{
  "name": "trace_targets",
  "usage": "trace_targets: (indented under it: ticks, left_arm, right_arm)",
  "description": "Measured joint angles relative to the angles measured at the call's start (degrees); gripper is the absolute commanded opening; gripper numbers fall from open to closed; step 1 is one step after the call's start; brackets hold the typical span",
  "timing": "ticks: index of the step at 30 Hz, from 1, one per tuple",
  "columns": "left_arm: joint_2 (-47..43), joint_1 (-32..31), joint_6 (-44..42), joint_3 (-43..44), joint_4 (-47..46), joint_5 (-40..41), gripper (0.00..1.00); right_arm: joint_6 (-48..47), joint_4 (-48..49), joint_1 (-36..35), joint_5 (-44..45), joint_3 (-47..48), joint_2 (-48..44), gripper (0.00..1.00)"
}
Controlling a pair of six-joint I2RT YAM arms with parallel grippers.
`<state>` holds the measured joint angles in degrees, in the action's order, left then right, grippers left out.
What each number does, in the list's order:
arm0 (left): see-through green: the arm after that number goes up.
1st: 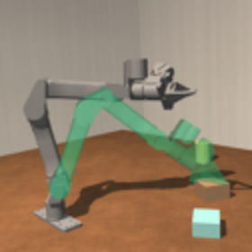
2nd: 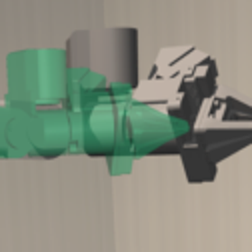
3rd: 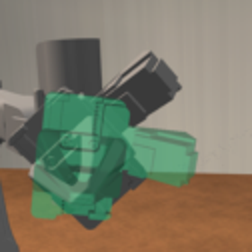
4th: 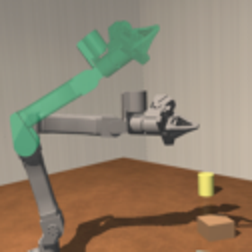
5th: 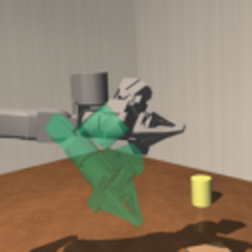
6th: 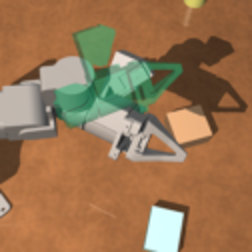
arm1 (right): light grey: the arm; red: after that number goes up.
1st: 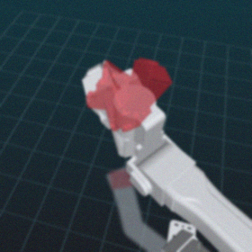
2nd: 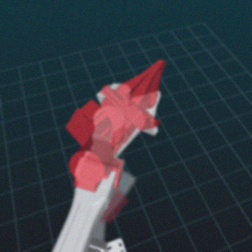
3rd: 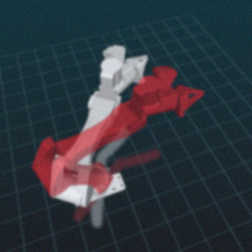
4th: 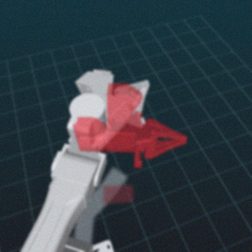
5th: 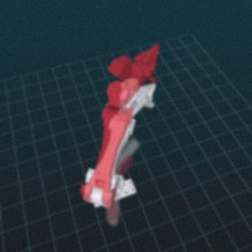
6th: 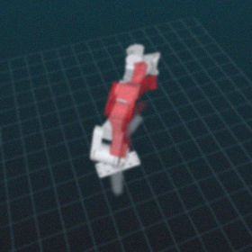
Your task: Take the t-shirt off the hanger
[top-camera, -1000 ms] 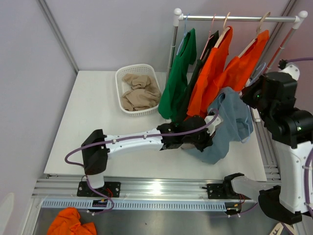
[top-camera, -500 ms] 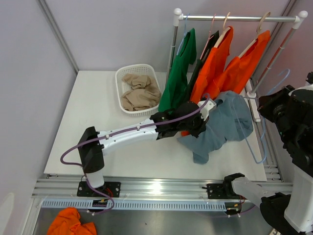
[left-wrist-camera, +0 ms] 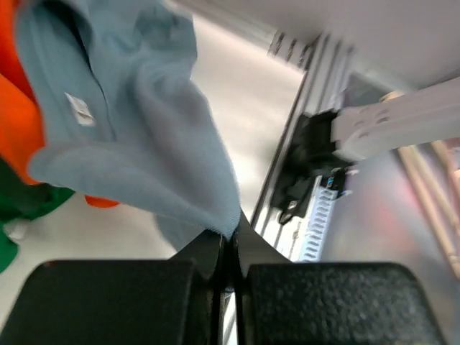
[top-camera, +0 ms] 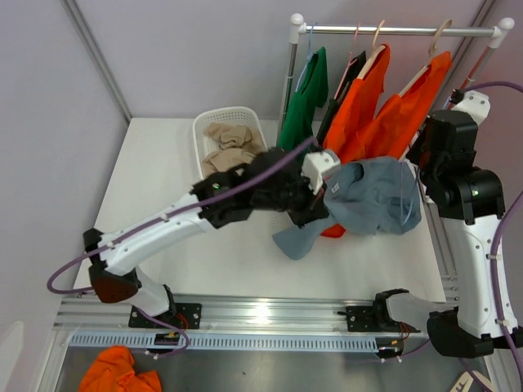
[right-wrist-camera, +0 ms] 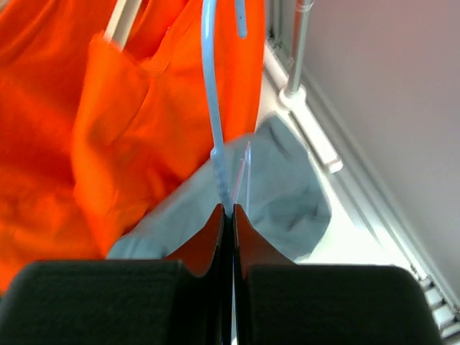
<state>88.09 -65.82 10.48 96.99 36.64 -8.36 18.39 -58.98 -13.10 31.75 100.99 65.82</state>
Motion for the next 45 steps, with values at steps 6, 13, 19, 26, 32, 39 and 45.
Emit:
trace_targets:
  ticks: [6, 13, 19, 26, 32, 39, 45]
  left_arm:
    - [-3.39, 5.33, 1.07, 18.21, 13.27, -3.63, 0.01]
    - [-4.33, 22.25, 4.55, 32.2, 21.4, -9.97, 0.01]
    - [-0.96, 28.2, 8.2, 37.51, 20.44, -19.61, 0.01]
    - [-3.67, 33.24, 6.19, 35.23, 14.88, -14.75, 0.01]
    - [-7.32, 35.98, 1.49, 28.98, 4.24, -6.4, 0.01]
    - [-2.95, 36.35, -5.38, 29.18, -8.74, -0.17, 0.01]
    - [3.04, 38.21, -9.81, 29.94, -18.64, 5.14, 0.01]
  right_arm:
    - [-5.31, 8.57, 6.69, -0.76, 1.38, 1.66, 0.0]
    - [-9.49, 14.69, 11.74, -2.8, 2.99, 3.72, 0.0]
    - [-10.64, 19.17, 14.21, -6.75, 0.13, 3.58, 0.0]
    - [-11.85, 26.4, 19.04, -12.04, -5.31, 3.96, 0.0]
    - [-11.23, 30.47, 24.0, -18.93, -5.46, 5.55, 0.0]
    - [-10.1, 34.34, 27.28, -28.13, -6.88, 6.38, 0.0]
    - [-9.05, 37.92, 29.79, -33.88, -6.91, 9.38, 0.0]
